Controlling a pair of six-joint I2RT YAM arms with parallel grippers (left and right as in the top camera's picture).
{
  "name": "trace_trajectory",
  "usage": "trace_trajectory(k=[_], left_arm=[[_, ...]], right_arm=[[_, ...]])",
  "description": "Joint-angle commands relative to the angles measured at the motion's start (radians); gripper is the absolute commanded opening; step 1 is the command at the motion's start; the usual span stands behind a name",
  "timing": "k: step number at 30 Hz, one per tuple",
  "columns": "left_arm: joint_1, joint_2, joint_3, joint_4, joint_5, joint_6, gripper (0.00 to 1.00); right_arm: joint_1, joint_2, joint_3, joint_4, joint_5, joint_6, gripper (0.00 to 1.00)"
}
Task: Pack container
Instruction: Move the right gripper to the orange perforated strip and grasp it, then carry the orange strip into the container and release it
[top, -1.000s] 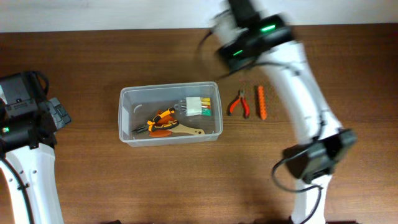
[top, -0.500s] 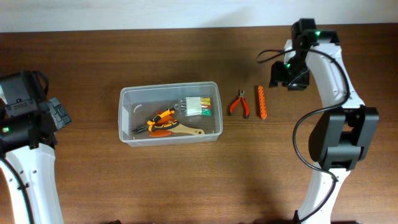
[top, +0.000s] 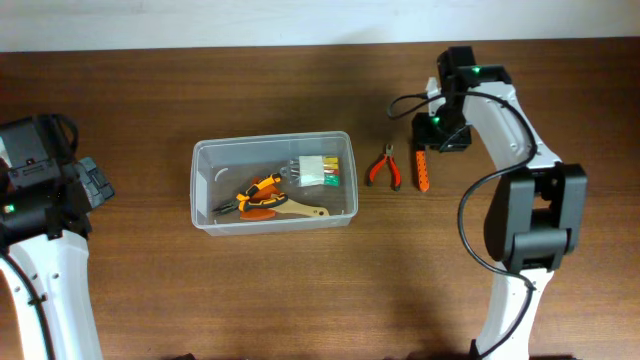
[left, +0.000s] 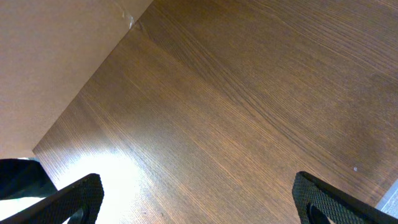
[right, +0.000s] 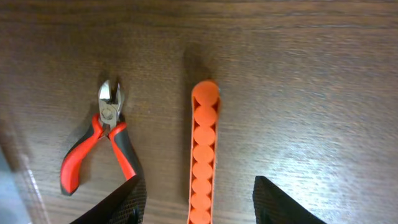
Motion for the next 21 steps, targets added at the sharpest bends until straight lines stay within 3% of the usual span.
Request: trace_trajectory(k=[1, 14, 21], left_arm=[[0.007, -0.011, 0.016, -0.002, -0.011, 0.012, 0.99], [0.007, -0.011, 0.016, -0.002, -0.011, 0.012, 0.99], [0.007, -0.011, 0.016, -0.002, -0.011, 0.012, 0.99]], right_arm=[[0.01, 0.045, -0.011, 0.01, 0.032, -0.011, 0.56], [0.01, 0.093, -0.026, 0.035, 0.036, -0.011, 0.45], [0.01, 0.093, -0.066, 0.066, 0.043, -0.011, 0.44]])
